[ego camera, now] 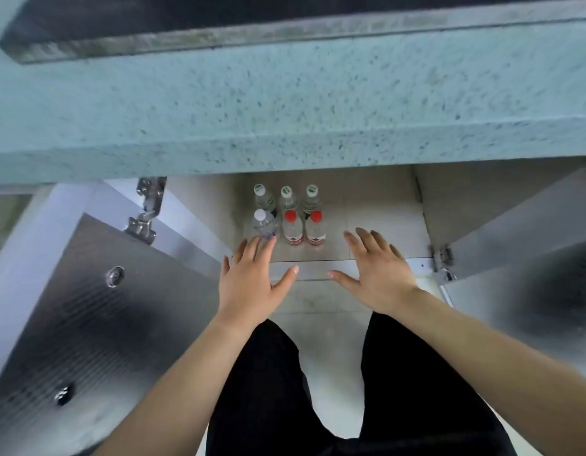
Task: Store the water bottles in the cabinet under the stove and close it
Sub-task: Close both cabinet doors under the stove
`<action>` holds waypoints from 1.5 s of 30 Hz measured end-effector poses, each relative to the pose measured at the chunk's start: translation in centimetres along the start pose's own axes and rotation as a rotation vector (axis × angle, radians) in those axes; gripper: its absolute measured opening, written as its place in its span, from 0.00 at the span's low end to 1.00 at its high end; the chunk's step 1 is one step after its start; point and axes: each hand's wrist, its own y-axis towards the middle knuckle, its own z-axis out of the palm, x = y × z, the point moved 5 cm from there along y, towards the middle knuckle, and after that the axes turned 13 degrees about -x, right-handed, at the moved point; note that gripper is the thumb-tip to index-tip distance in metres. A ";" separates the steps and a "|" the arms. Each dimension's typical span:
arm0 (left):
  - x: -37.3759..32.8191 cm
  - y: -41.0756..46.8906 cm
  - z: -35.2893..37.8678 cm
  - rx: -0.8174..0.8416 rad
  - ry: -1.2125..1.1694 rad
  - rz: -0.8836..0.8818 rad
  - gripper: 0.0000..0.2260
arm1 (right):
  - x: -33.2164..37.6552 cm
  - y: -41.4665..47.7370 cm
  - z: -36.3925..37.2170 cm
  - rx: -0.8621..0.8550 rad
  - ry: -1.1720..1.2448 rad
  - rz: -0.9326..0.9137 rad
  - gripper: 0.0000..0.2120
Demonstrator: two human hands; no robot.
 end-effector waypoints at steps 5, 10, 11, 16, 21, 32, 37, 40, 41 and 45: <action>-1.6 -4.6 -12.0 0.053 -0.020 -0.006 0.35 | 3.3 -7.9 -10.3 0.086 0.039 0.111 0.38; -2.6 -7.7 -23.8 0.072 -0.080 0.049 0.35 | 7.8 -14.7 -21.3 0.073 0.066 0.188 0.39; -2.7 -8.1 -25.9 0.073 -0.089 0.071 0.35 | 8.8 -15.8 -23.3 0.061 0.074 0.204 0.39; -3.2 -8.8 -32.9 0.045 -0.073 0.284 0.36 | 13.6 -19.9 -29.9 -0.073 0.128 0.234 0.38; -1.6 -11.8 -35.2 -0.030 -0.113 0.310 0.34 | 17.8 -22.5 -30.6 -0.137 0.150 0.183 0.38; 7.3 -16.8 -40.8 -0.083 -0.089 0.242 0.35 | 28.1 -25.8 -27.1 -0.076 0.196 0.108 0.37; 11.6 -13.1 -41.1 -0.054 -0.027 0.324 0.30 | 32.1 -23.0 -25.5 -0.083 0.197 0.154 0.36; 14.2 -9.5 -40.4 0.008 -0.019 0.398 0.31 | 34.5 -20.5 -24.1 -0.086 0.201 0.214 0.36; 14.9 -8.2 -40.1 0.032 -0.016 0.430 0.31 | 35.3 -19.6 -23.8 -0.088 0.206 0.247 0.36; 17.1 -2.6 -38.7 0.067 0.008 0.578 0.28 | 38.2 -16.1 -21.4 -0.101 0.250 0.370 0.35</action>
